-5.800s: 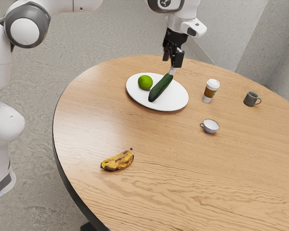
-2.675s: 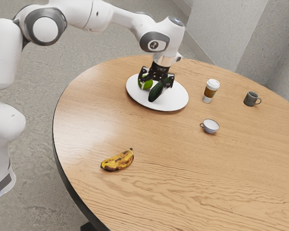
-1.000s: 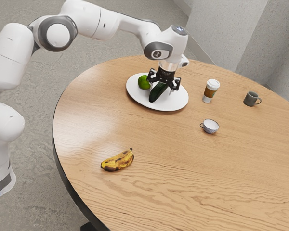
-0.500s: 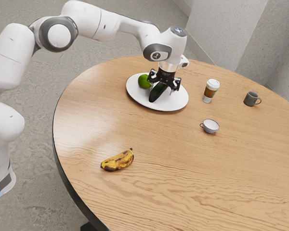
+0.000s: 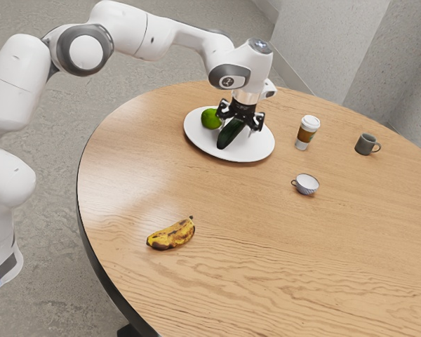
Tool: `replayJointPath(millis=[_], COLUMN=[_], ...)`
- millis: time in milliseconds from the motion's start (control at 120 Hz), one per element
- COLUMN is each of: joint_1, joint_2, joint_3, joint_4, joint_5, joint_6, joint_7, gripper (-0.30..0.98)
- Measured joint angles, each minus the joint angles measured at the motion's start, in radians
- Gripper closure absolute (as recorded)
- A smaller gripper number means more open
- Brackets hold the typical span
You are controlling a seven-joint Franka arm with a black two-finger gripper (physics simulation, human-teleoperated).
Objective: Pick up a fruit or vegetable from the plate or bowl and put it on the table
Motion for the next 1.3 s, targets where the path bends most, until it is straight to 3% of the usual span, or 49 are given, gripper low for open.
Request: replayJointPath(millis=[750, 933, 1008, 1150, 1300], joint_1=[-0.001, -0.002, -0.002, -0.003, -0.003], joint_2=[0.009, 0.005, 0.004, 0.003, -0.011], joint_3=[-0.004, -0.006, -0.012, -0.046, -0.232], joint_4=[0.020, 0.026, 0.030, 0.046, 0.145], joint_5=[0.046, 0.079, 0.098, 0.140, 0.144], joint_6=[0.012, -0.001, -0.015, -0.040, -0.152], joint_7=[-0.002, -0.003, -0.006, -0.010, -0.026], gripper=[0.00, 0.33, 0.41, 0.48, 0.49])
